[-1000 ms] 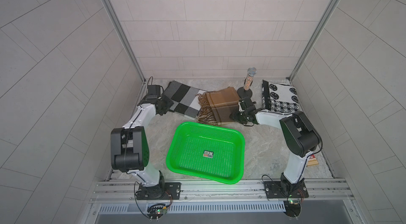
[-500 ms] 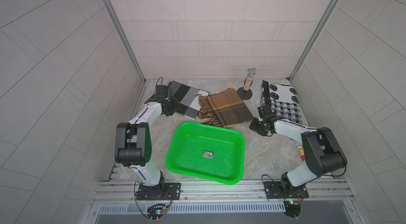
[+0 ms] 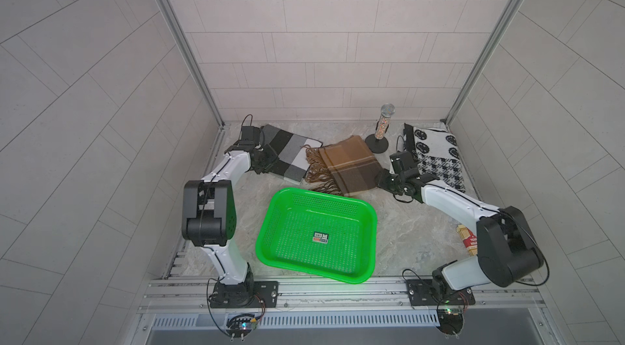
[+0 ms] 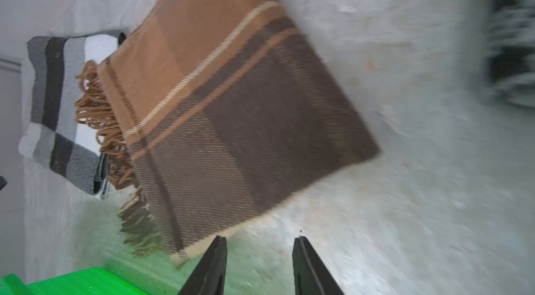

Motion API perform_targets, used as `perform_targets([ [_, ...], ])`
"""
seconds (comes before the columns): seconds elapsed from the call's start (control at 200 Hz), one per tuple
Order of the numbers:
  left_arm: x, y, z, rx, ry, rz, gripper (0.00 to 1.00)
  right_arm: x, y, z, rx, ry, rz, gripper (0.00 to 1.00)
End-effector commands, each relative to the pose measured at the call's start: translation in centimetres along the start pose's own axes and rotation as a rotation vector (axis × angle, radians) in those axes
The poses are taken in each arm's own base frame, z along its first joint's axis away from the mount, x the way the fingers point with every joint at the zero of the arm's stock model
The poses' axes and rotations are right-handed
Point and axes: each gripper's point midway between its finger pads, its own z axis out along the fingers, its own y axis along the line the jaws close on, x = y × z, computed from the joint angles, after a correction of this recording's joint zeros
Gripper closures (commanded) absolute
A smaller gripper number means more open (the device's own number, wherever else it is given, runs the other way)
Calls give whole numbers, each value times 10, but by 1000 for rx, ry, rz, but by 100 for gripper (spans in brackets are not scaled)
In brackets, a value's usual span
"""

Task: Put the folded scarf in the basket
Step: Pick up the scarf at the center of the board.

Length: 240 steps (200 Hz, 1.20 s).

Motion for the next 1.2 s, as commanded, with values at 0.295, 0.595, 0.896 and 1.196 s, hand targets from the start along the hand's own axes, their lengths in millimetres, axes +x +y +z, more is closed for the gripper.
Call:
perform_targets([
  [0.295,8,-40,-17,39,21,142,55,25,-17,20,-15,11,304,34],
  [0.595,45,-77,-59,72,-6,268,54,42,-11,72,-142,57,543,36],
  [0.896,63,-105,-71,139,-34,306,52,37,-35,82,-60,-2,619,88],
  [1.196,65,-157,-34,215,50,484,48,46,-77,34,105,119,435,100],
])
